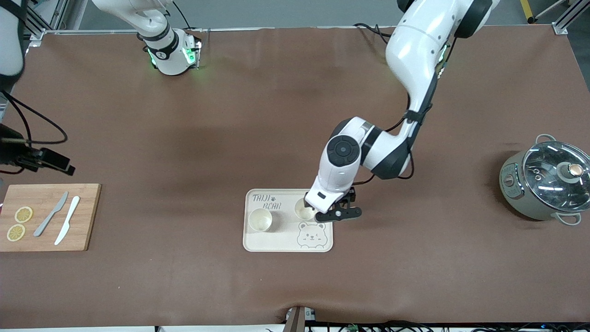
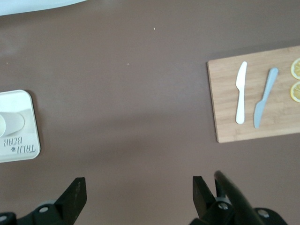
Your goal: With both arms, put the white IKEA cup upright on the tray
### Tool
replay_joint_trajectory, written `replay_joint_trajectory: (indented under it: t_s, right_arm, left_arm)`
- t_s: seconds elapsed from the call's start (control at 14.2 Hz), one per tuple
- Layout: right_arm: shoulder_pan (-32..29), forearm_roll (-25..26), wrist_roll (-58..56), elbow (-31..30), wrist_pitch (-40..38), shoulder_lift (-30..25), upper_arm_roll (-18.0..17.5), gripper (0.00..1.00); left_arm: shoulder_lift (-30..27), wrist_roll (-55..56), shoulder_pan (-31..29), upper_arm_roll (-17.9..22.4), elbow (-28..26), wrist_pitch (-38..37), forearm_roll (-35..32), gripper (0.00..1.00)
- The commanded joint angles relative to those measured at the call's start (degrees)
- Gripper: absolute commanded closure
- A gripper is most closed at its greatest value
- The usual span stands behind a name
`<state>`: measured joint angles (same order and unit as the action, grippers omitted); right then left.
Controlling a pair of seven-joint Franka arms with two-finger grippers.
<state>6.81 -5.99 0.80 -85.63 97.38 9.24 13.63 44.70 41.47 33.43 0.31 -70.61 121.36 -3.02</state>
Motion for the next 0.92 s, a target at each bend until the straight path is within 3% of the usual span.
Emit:
replay_joint_trajectory:
  t_s: [0.0, 0.21, 0.71, 0.85]
  right_arm:
    - [-4.2, 1.2, -2.1, -2.7, -1.0, -4.1, -4.0, 0.00]
    - [-6.3, 1.3, -2.8, -2.7, -2.0, -5.6, -6.1, 0.00]
    - [-7.2, 4.6, -2.8, -3.4, -6.4, -9.0, -8.2, 0.00]
    - [-7.2, 4.4, -2.6, -0.7, -6.5, -8.2, -8.0, 0.00]
  left_arm:
    - [-6.6, -6.6, -2.8, 0.5, -1.6, -6.6, 0.7, 0.00]
    - [-10.8, -18.7, -8.4, 0.2, -2.9, -9.0, 1.0, 0.00]
    - [-13.7, -31.5, -18.9, -0.3, -5.9, -8.1, 1.0, 0.00]
    - [-15.1, -35.4, -22.4, -1.4, -8.4, -7.3, 1.0, 0.00]
